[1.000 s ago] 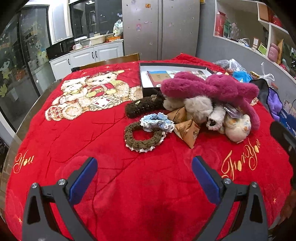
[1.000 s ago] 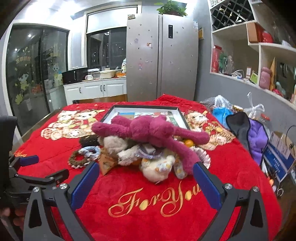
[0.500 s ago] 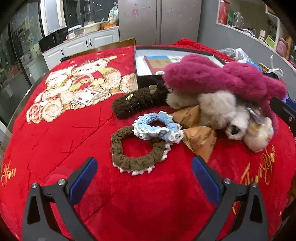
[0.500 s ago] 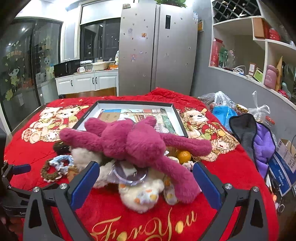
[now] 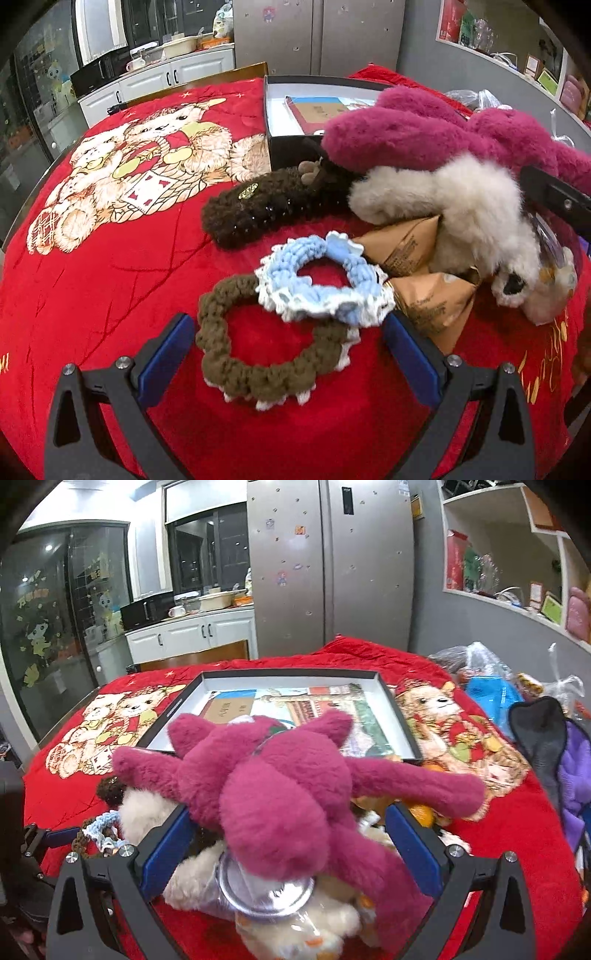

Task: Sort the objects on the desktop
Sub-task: 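Grasp the magenta plush toy with the right gripper while the left grasps the brown hair tie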

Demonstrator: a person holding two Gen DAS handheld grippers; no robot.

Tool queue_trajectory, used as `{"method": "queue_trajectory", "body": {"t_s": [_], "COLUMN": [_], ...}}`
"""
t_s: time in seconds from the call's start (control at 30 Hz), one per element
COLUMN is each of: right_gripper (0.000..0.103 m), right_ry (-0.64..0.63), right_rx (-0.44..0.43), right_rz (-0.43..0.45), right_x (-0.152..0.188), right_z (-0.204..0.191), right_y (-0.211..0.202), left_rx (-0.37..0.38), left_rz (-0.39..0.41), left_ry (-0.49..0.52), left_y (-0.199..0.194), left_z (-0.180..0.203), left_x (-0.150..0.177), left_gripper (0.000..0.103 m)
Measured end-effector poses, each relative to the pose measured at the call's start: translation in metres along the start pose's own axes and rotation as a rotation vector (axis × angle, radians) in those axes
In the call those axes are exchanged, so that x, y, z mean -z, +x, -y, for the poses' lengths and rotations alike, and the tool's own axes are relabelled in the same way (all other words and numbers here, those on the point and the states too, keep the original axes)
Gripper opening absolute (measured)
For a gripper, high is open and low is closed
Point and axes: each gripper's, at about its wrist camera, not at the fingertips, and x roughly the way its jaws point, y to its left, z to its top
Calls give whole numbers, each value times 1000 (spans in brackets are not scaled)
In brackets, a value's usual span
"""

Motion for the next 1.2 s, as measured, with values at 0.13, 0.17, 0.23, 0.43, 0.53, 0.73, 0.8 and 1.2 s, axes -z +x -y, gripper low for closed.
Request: {"method": "queue_trajectory", "body": {"t_s": [0.13, 0.17, 0.23, 0.43, 0.53, 0.73, 0.8, 1.2], "right_gripper": [103, 103, 103, 103, 103, 101, 95, 35], "right_ry": [18, 18, 10, 9, 29, 60, 61, 63], "right_rx": [-25, -15, 4, 24, 11, -17, -16, -23], "right_rz": [-15, -13, -14, -7, -4, -5, -2, 18], "right_x": [-1, -1, -2, 0, 2, 3, 2, -2], "right_z": [1, 0, -2, -3, 1, 6, 5, 9], "right_y": [14, 17, 21, 22, 21, 16, 15, 2], "left_rx": [4, 6, 6, 11, 16, 10, 7, 38], "left_rz": [14, 14, 15, 16, 17, 20, 24, 47], "left_ry": [1, 0, 1, 6, 5, 13, 12, 31], "left_y": [-1, -1, -2, -2, -5, -10, -12, -25], "left_z": [0, 0, 1, 0, 0, 2, 2, 10], "left_x": [2, 2, 3, 3, 6, 12, 12, 13], "left_gripper": [103, 103, 103, 102, 101, 96, 90, 16]}}
